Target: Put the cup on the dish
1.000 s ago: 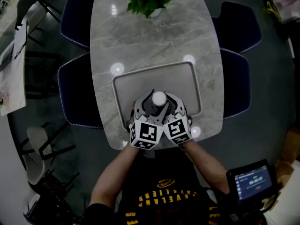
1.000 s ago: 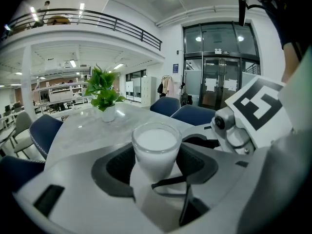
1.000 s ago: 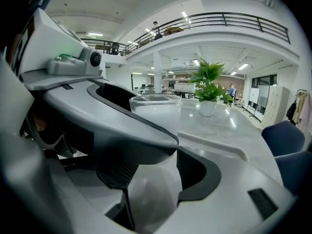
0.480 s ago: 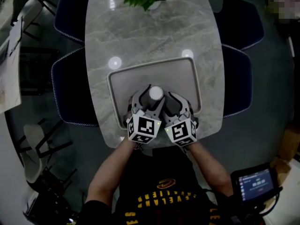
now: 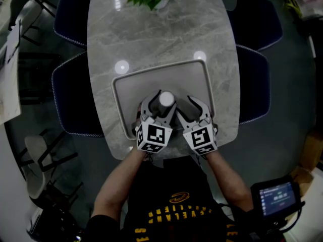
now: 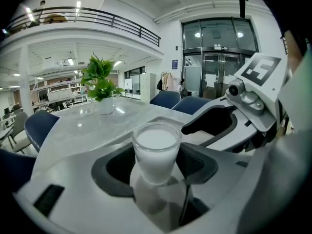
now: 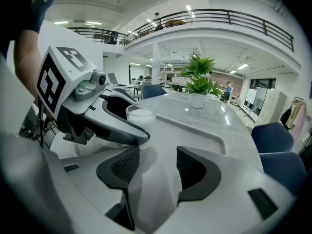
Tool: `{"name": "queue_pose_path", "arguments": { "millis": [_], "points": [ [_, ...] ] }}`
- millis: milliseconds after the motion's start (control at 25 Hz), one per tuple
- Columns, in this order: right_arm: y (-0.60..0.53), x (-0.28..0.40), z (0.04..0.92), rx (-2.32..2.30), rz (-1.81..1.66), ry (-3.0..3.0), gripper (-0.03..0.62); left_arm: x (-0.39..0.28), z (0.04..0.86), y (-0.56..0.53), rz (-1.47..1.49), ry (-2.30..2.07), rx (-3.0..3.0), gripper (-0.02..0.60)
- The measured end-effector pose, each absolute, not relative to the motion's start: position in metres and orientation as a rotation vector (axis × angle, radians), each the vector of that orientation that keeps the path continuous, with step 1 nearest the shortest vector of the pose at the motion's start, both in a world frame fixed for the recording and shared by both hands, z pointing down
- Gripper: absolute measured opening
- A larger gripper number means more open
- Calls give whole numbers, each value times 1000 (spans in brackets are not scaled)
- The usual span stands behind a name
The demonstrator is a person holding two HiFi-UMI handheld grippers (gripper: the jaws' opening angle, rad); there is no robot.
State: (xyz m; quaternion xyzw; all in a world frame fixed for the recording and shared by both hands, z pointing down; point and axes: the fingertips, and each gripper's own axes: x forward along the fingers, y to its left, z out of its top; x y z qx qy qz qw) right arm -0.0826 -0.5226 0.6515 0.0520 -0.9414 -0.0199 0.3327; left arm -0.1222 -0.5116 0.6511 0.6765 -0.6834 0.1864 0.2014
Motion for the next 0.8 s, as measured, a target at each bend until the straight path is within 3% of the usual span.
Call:
{"name": "queue_pose_path", "arguments": {
  "millis": [800],
  "points": [
    [-520, -74, 653, 130, -4, -2455, 225, -118, 659, -509, 484, -1952, 1852, 261]
  ]
}}
